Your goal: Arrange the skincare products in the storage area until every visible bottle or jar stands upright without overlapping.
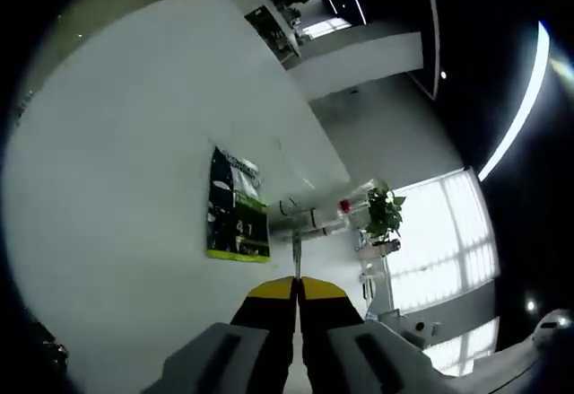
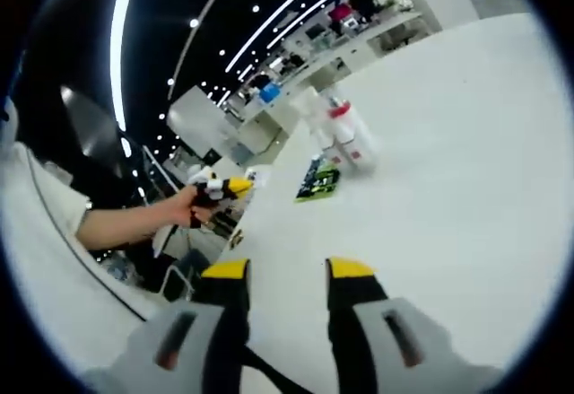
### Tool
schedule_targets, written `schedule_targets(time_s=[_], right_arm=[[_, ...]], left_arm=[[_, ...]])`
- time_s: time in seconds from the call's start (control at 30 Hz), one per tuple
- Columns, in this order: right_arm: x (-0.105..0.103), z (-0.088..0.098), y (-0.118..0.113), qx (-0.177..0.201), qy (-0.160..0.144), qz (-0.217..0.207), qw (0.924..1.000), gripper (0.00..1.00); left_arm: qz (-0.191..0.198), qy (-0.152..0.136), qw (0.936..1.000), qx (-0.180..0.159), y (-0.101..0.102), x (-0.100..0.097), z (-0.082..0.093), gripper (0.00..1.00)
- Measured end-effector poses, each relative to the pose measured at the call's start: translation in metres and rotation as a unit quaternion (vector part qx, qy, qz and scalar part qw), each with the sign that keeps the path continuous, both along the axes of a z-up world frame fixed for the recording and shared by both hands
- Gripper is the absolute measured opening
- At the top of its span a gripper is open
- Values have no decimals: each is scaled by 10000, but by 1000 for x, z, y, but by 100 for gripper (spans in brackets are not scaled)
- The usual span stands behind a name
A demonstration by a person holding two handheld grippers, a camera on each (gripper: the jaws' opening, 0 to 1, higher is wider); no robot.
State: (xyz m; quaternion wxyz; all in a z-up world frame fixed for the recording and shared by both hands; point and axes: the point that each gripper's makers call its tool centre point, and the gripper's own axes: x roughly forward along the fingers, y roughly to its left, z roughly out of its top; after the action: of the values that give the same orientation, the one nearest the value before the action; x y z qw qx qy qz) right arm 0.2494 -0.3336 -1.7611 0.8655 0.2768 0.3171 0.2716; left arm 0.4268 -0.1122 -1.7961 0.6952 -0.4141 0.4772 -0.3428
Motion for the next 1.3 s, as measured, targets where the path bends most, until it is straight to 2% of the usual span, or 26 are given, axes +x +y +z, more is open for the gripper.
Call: schedule_targets(time_s=[0.4, 0.6, 0.77, 0.97, 1.2, 1.3], right_arm=[[-2, -10, -5, -170, 299, -328, 9989, 32], [2, -12, -9, -224, 394, -479, 9978, 32], [9, -16, -12, -393, 457, -607, 9963, 33], [18, -22, -7, -400, 592, -605, 9956, 33], [32, -24, -1, -350, 660, -588, 9955, 33], [36, -24, 0, -359, 667, -556, 9956, 33]], left_arm=[[-25, 117, 9994, 310, 5, 54, -30, 0], [1, 204, 9992, 350, -8, 56, -25, 0], [-54, 253, 9986, 468, -8, 64, -32, 0], [-26, 381, 9976, 580, 2, 87, -49, 0], [-280, 538, 9944, 866, 7, 92, -69, 0], [-311, 576, 9940, 874, 9, 96, -73, 0]])
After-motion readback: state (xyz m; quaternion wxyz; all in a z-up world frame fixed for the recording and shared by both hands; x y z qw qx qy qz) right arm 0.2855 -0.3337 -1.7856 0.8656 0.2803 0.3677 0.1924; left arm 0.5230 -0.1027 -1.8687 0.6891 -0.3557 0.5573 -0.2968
